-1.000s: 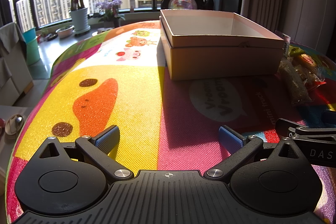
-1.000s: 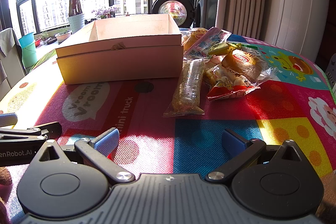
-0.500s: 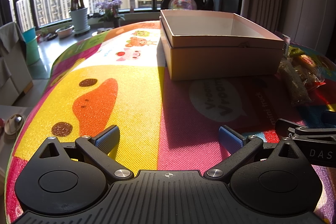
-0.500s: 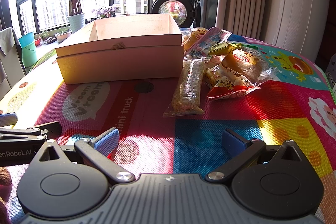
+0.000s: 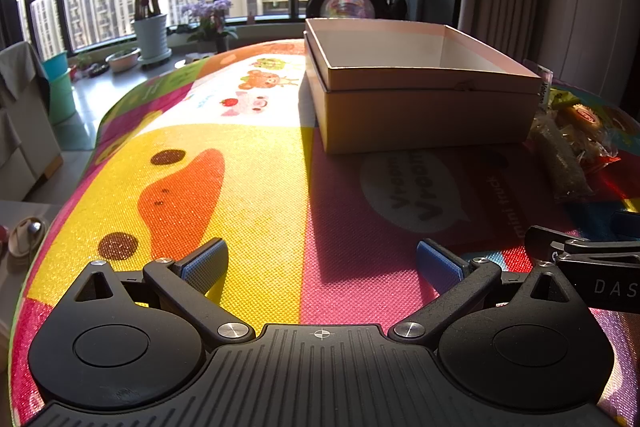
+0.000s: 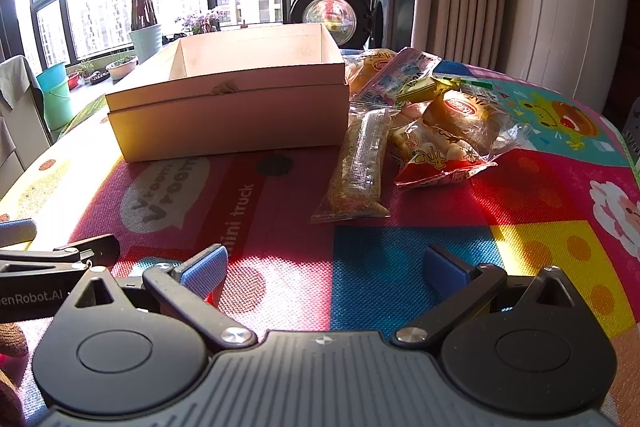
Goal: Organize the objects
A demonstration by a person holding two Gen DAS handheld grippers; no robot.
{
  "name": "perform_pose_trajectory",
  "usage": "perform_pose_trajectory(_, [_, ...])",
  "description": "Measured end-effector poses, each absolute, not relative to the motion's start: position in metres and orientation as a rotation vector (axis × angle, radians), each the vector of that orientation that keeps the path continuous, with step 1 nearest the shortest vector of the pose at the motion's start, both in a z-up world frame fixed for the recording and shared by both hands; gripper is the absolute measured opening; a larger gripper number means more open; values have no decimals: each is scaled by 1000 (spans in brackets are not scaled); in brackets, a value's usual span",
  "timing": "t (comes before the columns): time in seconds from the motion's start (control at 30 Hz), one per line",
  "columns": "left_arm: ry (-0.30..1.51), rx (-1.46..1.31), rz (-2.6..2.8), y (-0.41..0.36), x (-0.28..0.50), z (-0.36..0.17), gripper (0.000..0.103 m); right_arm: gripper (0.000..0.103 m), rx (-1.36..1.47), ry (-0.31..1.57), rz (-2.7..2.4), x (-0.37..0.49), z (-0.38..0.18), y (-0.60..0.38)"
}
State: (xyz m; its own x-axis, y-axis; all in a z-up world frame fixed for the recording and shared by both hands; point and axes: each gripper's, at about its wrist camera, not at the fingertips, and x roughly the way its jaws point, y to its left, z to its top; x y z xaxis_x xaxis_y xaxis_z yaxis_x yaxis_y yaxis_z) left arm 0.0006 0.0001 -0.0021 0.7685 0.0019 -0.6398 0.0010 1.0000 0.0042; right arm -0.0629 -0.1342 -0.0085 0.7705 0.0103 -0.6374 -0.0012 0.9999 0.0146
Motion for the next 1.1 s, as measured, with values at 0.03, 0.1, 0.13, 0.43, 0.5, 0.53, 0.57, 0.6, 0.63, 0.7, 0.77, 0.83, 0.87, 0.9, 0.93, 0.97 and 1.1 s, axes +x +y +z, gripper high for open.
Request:
perform_pose_trajectory(0.03, [694, 4, 0, 0, 1, -2, 103, 103, 20, 706, 9, -62, -7, -136])
perform_pose_trajectory(0.1, [694, 4, 0, 0, 1, -2, 103, 103, 32, 734, 3, -57, -4, -137])
perform_pose_trajectory(0.13, [694, 2, -1, 0, 1, -2, 103, 103, 14, 742, -3, -56, -4, -134])
perform_pose_trajectory(0.43, [694, 3, 0, 0, 0, -2, 103, 103, -6, 754, 6, -57, -2, -134])
perform_pose_trajectory(0.5, [694, 4, 0, 0, 1, -2, 103, 103, -9, 767, 6, -55, -1, -133])
perform_pose_trajectory(0.53, [694, 3, 0, 0, 0, -2, 103, 103, -12, 770, 8, -55, -1, -133])
perform_pose_trajectory(0.57, [694, 4, 0, 0, 1, -2, 103, 103, -15, 772, 11, -55, -1, -133])
perform_pose_trajectory(0.6, [693, 5, 0, 0, 0, -2, 103, 103, -18, 774, 16, -55, -1, -134])
perform_pose_trajectory(0.63, [693, 6, 0, -1, 0, -2, 103, 103, -23, 777, 23, -54, 0, -134])
perform_pose_trajectory(0.7, [692, 5, -1, -1, 1, -1, 103, 103, -25, 784, 25, -53, 0, -134])
perform_pose_trajectory(0.77, [692, 5, -1, -1, 1, -1, 103, 103, -27, 785, 28, -52, 1, -133])
perform_pose_trajectory(0.83, [692, 1, -7, 0, 1, -1, 102, 103, -27, 787, 40, -52, 1, -134])
perform_pose_trajectory(0.87, [691, -5, -16, 1, 2, 1, 102, 103, -29, 789, 46, -51, 2, -135])
perform_pose_trajectory(0.9, [691, -11, -33, 2, 4, 3, 102, 103, -31, 791, 53, -52, 2, -135])
perform_pose_trajectory(0.93, [689, -24, -48, 5, 7, 7, 102, 103, -31, 794, 62, -52, 2, -136])
perform_pose_trajectory(0.97, [681, -41, -52, 8, 11, 12, 102, 103, -26, 798, 74, -51, 3, -138])
perform_pose_trajectory(1.1, [547, -118, -4, 23, 42, 50, 102, 103, 43, 761, 82, -55, 13, -148])
